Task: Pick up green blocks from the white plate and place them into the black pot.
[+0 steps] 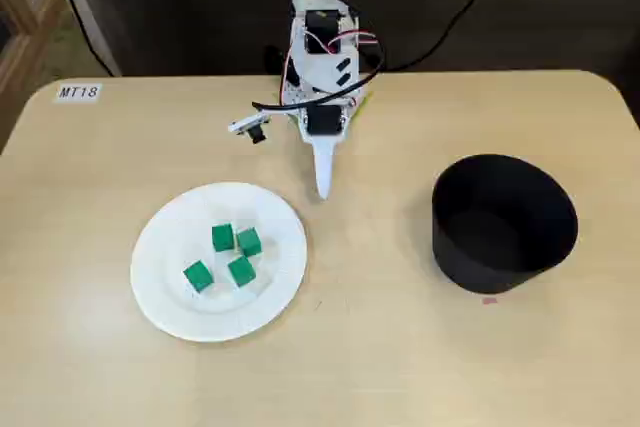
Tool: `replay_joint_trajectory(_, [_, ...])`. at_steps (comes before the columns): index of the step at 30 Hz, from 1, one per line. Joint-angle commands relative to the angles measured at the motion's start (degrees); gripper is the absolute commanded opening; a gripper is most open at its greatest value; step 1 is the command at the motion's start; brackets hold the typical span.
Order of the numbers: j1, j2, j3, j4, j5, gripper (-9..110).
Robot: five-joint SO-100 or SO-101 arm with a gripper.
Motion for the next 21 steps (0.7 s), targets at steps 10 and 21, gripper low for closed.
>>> replay_joint_trajectory(10, [6.0,-18.0,-29.7,4.4,3.6,-2])
replay_joint_trajectory(21, [5.4,-23.4,-33.4,7.5,0.1,-2])
